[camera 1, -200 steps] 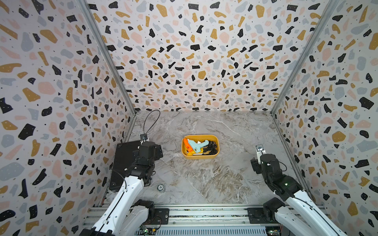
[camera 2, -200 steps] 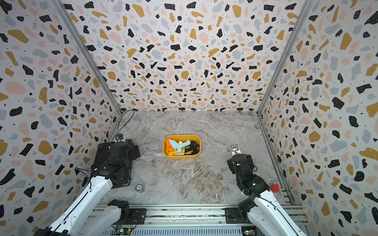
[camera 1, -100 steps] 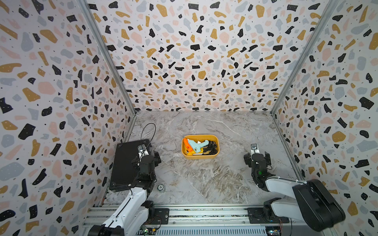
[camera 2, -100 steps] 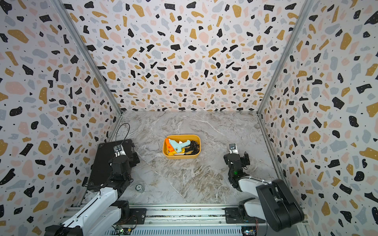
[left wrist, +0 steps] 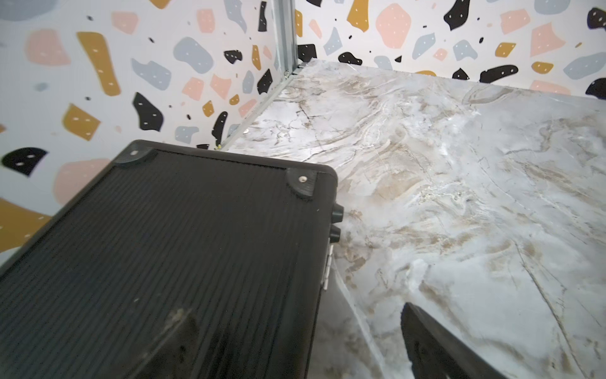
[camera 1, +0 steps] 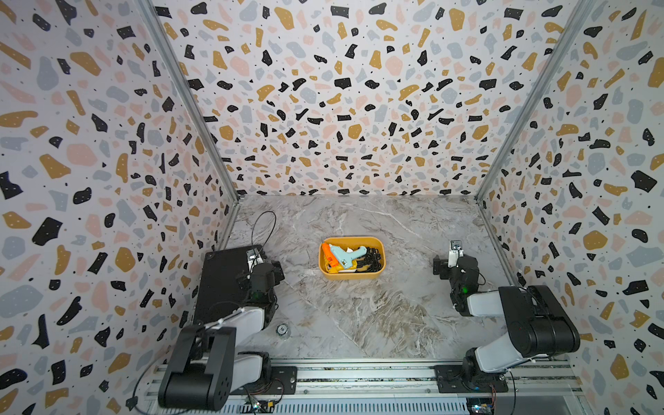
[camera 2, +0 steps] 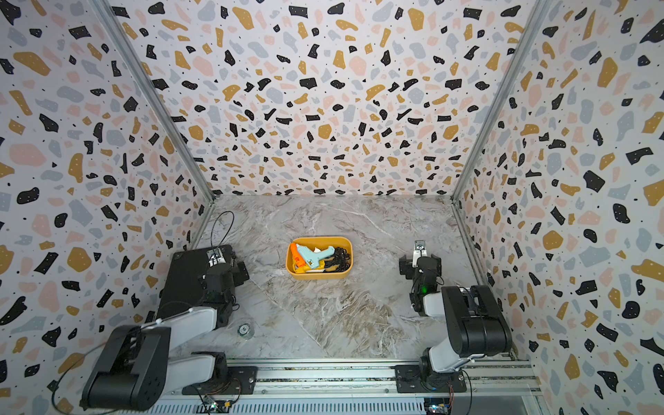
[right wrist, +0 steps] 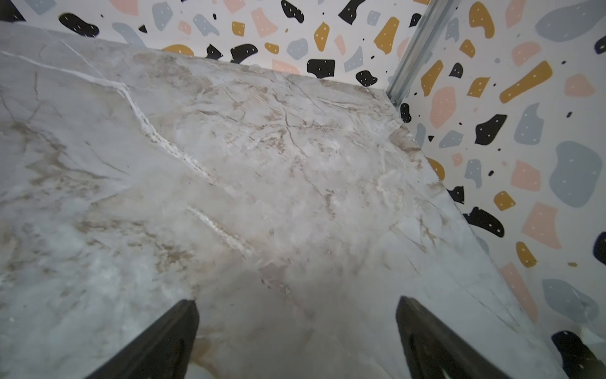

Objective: Put the hot melt glue gun into the storage box
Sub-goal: Reset both arms

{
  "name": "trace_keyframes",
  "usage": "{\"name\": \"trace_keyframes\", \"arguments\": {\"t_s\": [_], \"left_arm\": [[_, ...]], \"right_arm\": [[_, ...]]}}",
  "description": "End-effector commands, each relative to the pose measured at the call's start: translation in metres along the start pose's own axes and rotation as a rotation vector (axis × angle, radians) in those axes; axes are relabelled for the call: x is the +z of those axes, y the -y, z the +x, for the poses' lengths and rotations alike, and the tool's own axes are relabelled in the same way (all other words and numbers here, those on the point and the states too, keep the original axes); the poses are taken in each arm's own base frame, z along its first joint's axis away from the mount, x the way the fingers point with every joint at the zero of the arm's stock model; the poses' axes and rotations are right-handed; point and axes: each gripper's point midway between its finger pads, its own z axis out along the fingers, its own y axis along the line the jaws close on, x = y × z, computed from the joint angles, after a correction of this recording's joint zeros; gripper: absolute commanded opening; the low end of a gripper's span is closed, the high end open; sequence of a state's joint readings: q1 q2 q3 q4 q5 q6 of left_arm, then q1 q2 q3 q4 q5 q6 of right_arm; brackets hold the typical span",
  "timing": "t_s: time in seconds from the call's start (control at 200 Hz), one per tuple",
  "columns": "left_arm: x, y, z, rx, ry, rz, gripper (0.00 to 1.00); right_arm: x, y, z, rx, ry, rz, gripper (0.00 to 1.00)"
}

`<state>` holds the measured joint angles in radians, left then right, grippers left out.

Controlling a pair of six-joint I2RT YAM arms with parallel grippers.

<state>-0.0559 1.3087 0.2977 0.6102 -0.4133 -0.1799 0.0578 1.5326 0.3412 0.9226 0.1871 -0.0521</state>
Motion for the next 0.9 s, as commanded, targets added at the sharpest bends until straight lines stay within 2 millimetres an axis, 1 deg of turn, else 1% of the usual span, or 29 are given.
{"name": "trace_keyframes", "arguments": {"t_s": [0.0, 0.04, 0.085, 0.165, 0.23, 0.806, 0.891], "left_arm": [[0.0082, 0.0344, -0.0286, 0.062, 0.126, 0.165, 0.97], [0.0098, 0.0317, -0.0312, 0.051, 0.185, 0.154, 0.97], [0.0094, 0.0323, -0.0237, 0.056, 0.134, 0.166, 0.99], [0.0086, 0.0354, -0.0281, 0.056, 0.153, 0.190, 1.00], [0.0107, 0.0343, -0.0278, 0.059, 0.143, 0.178, 1.00], [0.0095, 0.0356, -0.0268, 0.062, 0.132, 0.182, 1.00], [0.0090, 0.0367, -0.0275, 0.082, 0.138, 0.153, 1.00]], "right_arm": [[0.0012, -0.0071, -0.0013, 0.024, -0.007, -0.055, 0.99], [0.0014, -0.0072, -0.0019, 0.025, -0.003, -0.055, 0.99], [0.0014, -0.0072, -0.0019, 0.025, -0.004, -0.056, 0.99], [0.0010, -0.0067, -0.0012, 0.024, -0.005, -0.054, 0.99], [0.0002, -0.0063, -0.0019, 0.022, -0.002, -0.052, 0.99], [-0.0010, -0.0069, -0.0017, 0.019, -0.007, -0.057, 0.99], [-0.0007, -0.0069, -0.0009, 0.020, -0.009, -0.057, 0.99]]}}
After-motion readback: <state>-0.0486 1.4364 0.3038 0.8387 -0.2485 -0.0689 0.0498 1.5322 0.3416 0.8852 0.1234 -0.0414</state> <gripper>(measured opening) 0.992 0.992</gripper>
